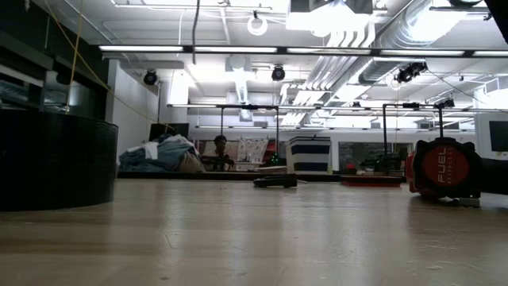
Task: Coil cords
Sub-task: Coil the white wire
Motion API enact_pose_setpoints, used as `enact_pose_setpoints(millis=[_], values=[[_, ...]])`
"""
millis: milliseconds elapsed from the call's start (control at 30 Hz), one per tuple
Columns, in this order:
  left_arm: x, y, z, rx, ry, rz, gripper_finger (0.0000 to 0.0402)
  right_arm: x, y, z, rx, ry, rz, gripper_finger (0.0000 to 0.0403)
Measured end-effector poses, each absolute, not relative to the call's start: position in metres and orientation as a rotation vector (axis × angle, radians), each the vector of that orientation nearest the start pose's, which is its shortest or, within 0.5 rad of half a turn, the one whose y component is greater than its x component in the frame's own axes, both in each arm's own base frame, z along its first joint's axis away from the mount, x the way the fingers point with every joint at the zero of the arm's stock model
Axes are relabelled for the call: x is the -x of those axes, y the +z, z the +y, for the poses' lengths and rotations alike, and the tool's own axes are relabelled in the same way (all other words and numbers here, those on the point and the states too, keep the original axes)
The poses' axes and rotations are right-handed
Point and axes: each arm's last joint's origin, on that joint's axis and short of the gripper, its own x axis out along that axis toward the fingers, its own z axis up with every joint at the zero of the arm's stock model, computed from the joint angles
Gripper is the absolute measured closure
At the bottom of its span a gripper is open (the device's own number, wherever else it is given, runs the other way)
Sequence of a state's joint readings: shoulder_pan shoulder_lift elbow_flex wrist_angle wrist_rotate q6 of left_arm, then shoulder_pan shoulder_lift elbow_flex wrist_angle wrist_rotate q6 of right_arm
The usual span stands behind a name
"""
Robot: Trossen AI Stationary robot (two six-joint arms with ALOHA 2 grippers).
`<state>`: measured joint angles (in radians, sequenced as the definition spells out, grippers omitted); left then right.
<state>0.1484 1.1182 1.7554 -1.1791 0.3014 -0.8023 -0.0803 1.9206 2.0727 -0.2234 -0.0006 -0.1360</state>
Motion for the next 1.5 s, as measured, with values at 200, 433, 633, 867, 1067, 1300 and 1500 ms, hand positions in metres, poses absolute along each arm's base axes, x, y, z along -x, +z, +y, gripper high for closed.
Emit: enact_pose_setpoints(millis=[200,433,633,867,1067,1300,1500], values=[[-0.141,0.486,0.022,0.694,0.224,0.495,0.0401,-0.438,0.434,-0.035,0.130,-0.073,0.149,0.0403],[-0.135,0.494,0.026,0.461,0.306,0.396,0.0401,-0.437,0.432,-0.036,0.116,-0.089,0.176,0.0403],[-0.131,0.507,0.022,0.429,0.172,0.283,0.0401,-0.436,0.434,-0.039,0.106,-0.097,0.166,0.0403],[-0.124,0.513,0.023,0.404,0.216,0.217,0.0401,-0.437,0.438,-0.038,0.068,-0.075,0.124,0.0403],[-0.131,0.516,0.024,0.328,0.223,0.178,0.0401,-0.437,0.439,-0.037,0.040,-0.085,0.108,0.0403],[-0.136,0.520,0.025,0.306,0.219,0.143,0.0401,-0.437,0.437,-0.037,-0.006,-0.099,0.119,0.0375],[-0.133,0.532,0.025,0.270,0.206,0.034,0.0401,-0.439,0.430,-0.038,-0.003,-0.136,0.161,0.0338]])
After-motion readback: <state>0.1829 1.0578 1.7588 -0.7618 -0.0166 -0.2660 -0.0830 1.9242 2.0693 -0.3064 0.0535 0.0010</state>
